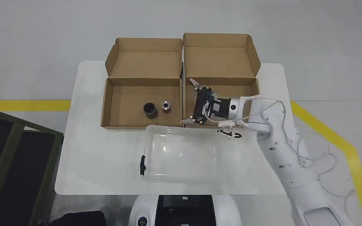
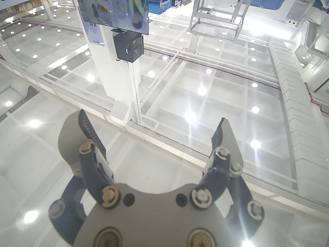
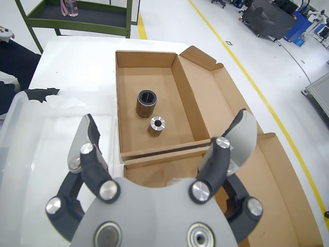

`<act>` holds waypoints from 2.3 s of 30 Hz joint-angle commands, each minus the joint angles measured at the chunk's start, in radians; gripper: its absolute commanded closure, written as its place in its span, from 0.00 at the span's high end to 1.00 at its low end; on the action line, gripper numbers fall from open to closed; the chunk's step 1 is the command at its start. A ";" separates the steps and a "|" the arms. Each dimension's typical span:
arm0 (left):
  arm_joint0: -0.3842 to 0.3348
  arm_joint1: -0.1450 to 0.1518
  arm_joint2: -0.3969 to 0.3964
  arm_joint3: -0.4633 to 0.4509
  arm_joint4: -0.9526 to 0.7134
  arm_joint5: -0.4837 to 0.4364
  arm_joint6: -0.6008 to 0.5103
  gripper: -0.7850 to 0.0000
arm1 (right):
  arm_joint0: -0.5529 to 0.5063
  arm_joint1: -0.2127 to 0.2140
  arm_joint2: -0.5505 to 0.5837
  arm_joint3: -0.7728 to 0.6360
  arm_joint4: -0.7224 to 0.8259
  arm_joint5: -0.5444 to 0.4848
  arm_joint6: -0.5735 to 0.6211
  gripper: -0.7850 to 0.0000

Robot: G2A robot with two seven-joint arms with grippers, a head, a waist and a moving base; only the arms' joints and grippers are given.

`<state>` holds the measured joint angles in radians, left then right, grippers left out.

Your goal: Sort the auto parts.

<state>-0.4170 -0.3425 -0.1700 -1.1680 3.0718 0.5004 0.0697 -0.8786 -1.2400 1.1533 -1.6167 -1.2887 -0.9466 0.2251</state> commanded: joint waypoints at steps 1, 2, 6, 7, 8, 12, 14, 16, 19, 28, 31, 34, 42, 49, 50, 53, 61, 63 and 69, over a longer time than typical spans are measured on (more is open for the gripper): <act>0.000 0.000 0.000 0.000 0.000 0.000 0.000 1.00 | -0.038 0.012 0.055 -0.014 -0.012 -0.008 -0.039 1.00; 0.000 0.000 0.000 0.000 0.000 0.000 0.000 1.00 | -0.054 0.018 0.083 -0.017 -0.019 -0.014 -0.051 1.00; 0.000 0.000 0.000 0.000 0.000 0.000 0.000 1.00 | -0.119 0.041 0.194 -0.039 -0.037 -0.021 -0.093 1.00; 0.000 0.000 0.000 0.000 0.000 0.000 0.000 1.00 | -0.137 0.047 0.223 -0.045 -0.037 -0.022 -0.105 1.00; 0.000 0.000 0.000 0.000 0.000 0.000 0.000 1.00 | -0.156 0.052 0.252 -0.049 -0.037 -0.022 -0.117 1.00; 0.000 0.000 0.000 0.000 0.000 0.000 0.000 1.00 | -0.229 0.070 0.357 -0.053 -0.034 -0.030 -0.169 1.00; 0.000 0.000 0.000 0.000 0.000 0.000 0.000 1.00 | -0.270 0.078 0.409 -0.049 -0.024 -0.025 -0.203 1.00; 0.000 0.000 0.000 0.000 0.000 0.000 0.000 1.00 | -0.312 0.085 0.453 -0.057 -0.027 -0.014 -0.228 1.00; 0.000 0.000 0.000 0.000 0.000 0.000 0.000 1.00 | -0.368 0.093 0.499 -0.072 -0.039 -0.010 -0.258 1.00; 0.000 0.000 0.000 0.000 0.000 0.000 0.000 1.00 | -0.488 0.109 0.577 -0.096 -0.058 -0.005 -0.347 1.00; 0.000 0.000 0.000 0.000 0.000 0.000 0.000 1.00 | -0.526 0.114 0.610 -0.109 -0.062 0.001 -0.367 1.00; 0.000 0.000 0.000 0.000 0.000 0.000 0.000 1.00 | -0.567 0.119 0.647 -0.116 -0.062 0.015 -0.392 1.00; 0.000 0.000 0.000 0.000 0.000 0.000 0.000 1.00 | -0.622 0.130 0.697 -0.122 -0.077 0.014 -0.452 1.00; 0.000 0.000 0.000 0.000 0.000 0.000 0.000 1.00 | -0.624 0.133 0.700 -0.118 -0.080 0.011 -0.475 1.00; 0.000 0.000 0.000 0.000 0.000 0.000 0.000 1.00 | -0.624 0.133 0.700 -0.118 -0.080 0.011 -0.475 1.00; 0.000 0.000 0.000 0.000 0.000 0.000 0.000 1.00 | -0.624 0.133 0.700 -0.118 -0.080 0.011 -0.474 1.00; 0.000 0.000 0.000 0.000 0.000 0.000 0.000 1.00 | -0.624 0.133 0.700 -0.118 -0.080 0.011 -0.474 1.00; 0.000 0.000 0.000 0.000 0.000 0.000 0.000 1.00 | -0.624 0.133 0.700 -0.118 -0.080 0.011 -0.474 1.00; 0.000 0.000 0.000 0.000 0.000 0.000 0.000 1.00 | -0.624 0.133 0.700 -0.118 -0.080 0.011 -0.474 1.00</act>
<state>-0.4170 -0.3425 -0.1700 -1.1680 3.0718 0.5004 0.0697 -1.5022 -1.1068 1.8534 -1.7348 -1.3689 -0.9358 -0.2493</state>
